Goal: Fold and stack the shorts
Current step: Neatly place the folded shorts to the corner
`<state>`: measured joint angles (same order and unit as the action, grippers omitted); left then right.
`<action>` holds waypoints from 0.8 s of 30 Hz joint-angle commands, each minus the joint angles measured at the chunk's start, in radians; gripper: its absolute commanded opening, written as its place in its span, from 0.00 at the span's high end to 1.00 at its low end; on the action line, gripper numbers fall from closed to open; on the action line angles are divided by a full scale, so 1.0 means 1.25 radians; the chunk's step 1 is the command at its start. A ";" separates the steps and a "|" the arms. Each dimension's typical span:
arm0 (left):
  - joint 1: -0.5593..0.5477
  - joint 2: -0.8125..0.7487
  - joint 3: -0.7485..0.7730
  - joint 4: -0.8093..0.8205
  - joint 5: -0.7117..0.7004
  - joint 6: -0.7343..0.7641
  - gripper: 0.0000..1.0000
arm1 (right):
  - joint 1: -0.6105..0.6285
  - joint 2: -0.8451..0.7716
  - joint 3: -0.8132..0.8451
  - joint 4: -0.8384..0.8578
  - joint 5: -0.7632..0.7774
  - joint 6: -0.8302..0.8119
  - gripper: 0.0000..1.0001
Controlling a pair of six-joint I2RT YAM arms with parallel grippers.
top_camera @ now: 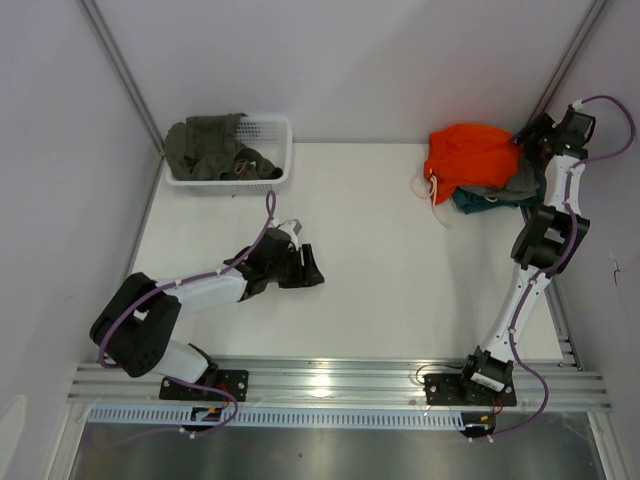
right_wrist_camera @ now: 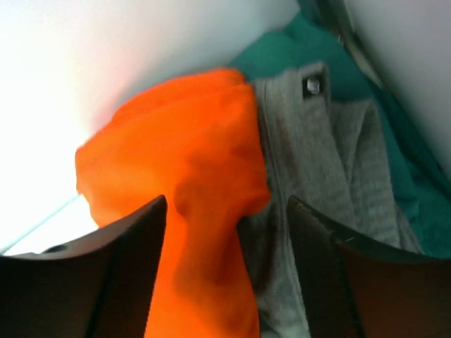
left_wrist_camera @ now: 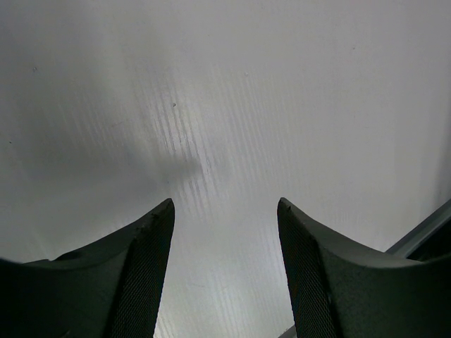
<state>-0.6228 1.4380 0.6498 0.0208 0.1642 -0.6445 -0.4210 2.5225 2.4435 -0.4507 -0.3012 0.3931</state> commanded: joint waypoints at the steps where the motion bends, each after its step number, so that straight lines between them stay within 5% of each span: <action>1: -0.007 -0.019 -0.009 0.025 0.001 0.009 0.37 | -0.044 -0.107 -0.054 -0.001 -0.016 0.030 0.26; 13: -0.016 -0.064 -0.042 0.045 0.000 0.000 0.36 | -0.011 -0.593 -0.672 0.198 -0.099 0.135 0.07; 17: -0.018 -0.079 -0.047 0.042 -0.001 0.004 0.36 | 0.030 -0.684 -0.901 0.337 -0.131 0.218 0.00; 24: -0.018 -0.096 -0.062 0.052 -0.007 0.005 0.36 | 0.111 -0.734 -1.093 0.545 -0.125 0.313 0.01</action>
<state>-0.6376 1.3533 0.5846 0.0467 0.1631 -0.6456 -0.3180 1.6291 1.1168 0.0647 -0.4618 0.7269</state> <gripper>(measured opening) 0.638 0.993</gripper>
